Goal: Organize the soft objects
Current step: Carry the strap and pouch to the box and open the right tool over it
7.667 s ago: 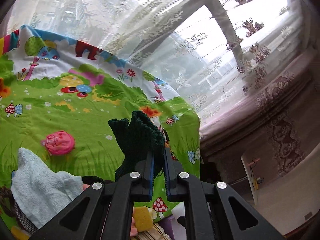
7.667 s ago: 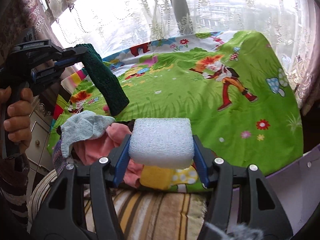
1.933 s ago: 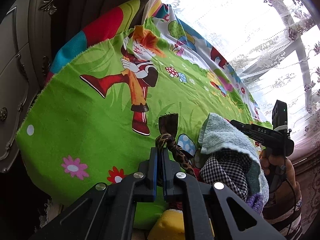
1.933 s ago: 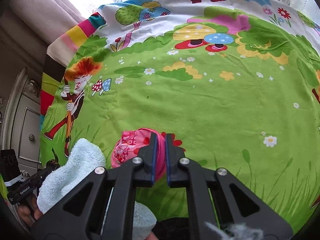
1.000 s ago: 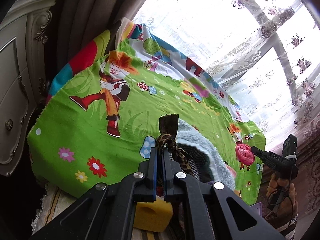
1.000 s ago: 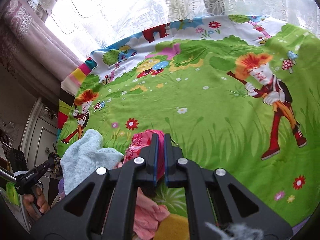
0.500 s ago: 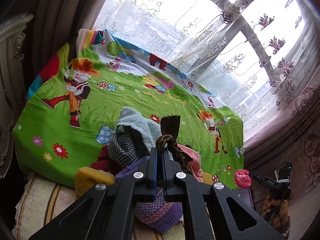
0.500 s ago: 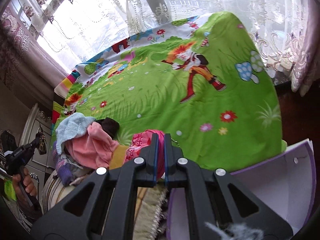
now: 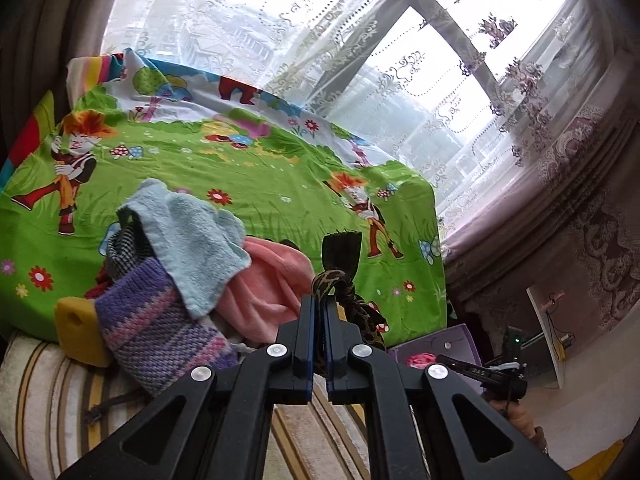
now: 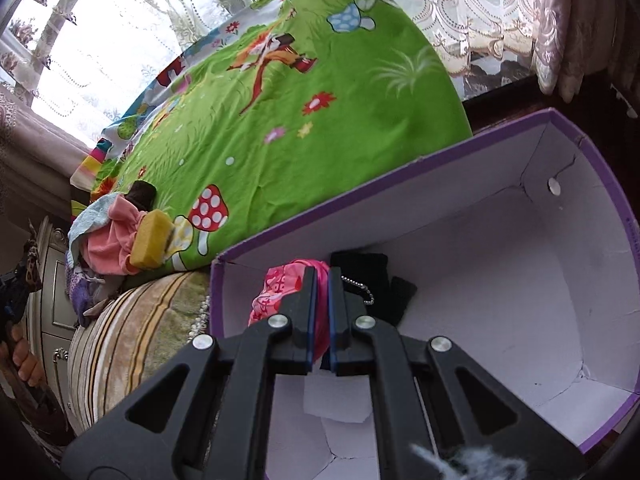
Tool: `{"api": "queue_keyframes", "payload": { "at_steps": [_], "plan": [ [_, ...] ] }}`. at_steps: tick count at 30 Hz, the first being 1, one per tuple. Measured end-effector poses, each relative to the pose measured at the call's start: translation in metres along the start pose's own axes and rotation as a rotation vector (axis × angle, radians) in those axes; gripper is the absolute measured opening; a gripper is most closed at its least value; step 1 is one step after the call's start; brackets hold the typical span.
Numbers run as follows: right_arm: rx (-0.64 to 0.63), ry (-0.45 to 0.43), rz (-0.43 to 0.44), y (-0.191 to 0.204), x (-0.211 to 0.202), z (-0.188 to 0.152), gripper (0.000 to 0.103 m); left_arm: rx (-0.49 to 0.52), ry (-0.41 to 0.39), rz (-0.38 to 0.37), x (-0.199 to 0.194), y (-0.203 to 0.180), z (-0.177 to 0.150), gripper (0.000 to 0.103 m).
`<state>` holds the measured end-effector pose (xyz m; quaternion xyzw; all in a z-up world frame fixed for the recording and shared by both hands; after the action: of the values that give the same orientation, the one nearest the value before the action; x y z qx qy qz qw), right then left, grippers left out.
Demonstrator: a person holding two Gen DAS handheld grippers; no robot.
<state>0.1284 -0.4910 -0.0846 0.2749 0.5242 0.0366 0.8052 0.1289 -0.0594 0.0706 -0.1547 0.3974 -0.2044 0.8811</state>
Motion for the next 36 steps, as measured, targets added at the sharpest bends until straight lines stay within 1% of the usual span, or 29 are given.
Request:
{"api": "queue_keyframes", "payload": {
  "at_steps": [4,8,14,15,17,20,23,25,28,31,34,36],
  "plan": [
    [0.014,0.064,-0.027,-0.014,0.033,-0.006,0.007,0.033,0.038,-0.03,0.014,-0.024,-0.005,0.004],
    [0.032,0.095,-0.053,-0.026,0.054,-0.008,0.007,0.069,0.078,-0.063,0.029,-0.049,-0.009,0.004],
    [0.037,0.123,-0.092,-0.04,0.071,-0.01,0.008,0.135,0.144,-0.123,0.057,-0.091,-0.016,0.004],
    [0.036,0.13,-0.104,-0.043,0.074,-0.011,0.01,0.146,0.159,-0.133,0.062,-0.097,-0.018,0.004],
    [0.043,0.155,-0.122,-0.048,0.079,-0.014,0.011,0.166,0.194,-0.16,0.074,-0.112,-0.023,0.004],
    [0.055,0.166,-0.111,-0.052,0.08,-0.019,0.011,0.201,0.246,-0.191,0.093,-0.133,-0.032,0.004],
    [0.081,0.161,-0.098,-0.057,0.072,-0.021,0.023,0.22,0.305,-0.213,0.114,-0.149,-0.043,0.004],
    [0.092,0.136,-0.093,-0.061,0.061,-0.02,0.042,0.233,0.345,-0.228,0.127,-0.159,-0.05,0.004],
    [0.091,0.08,-0.082,-0.065,0.037,-0.022,0.054,0.26,0.415,-0.24,0.15,-0.171,-0.063,0.004],
    [0.106,0.031,-0.074,-0.068,0.014,-0.025,0.062,0.284,0.5,-0.248,0.173,-0.181,-0.079,0.004],
    [0.106,-0.008,-0.082,-0.07,-0.006,-0.029,0.064,0.304,0.586,-0.268,0.192,-0.193,-0.097,0.004],
    [0.105,-0.029,-0.086,-0.073,-0.018,-0.035,0.067,0.338,0.647,-0.265,0.203,-0.201,-0.111,0.004]
  ]
}}
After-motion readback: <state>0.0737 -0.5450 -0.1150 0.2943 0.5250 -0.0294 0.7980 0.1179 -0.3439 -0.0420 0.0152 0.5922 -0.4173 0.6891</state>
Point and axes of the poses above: each gripper's, at about its wrist camera, not at the fingertips, and x roughly the way its jaws point, y to its left, z to its top, the point moved 4 cm from there along x, roughly the way its jaws point, and after that the axes turned 8 degrees about x, right-handed, at the moved point
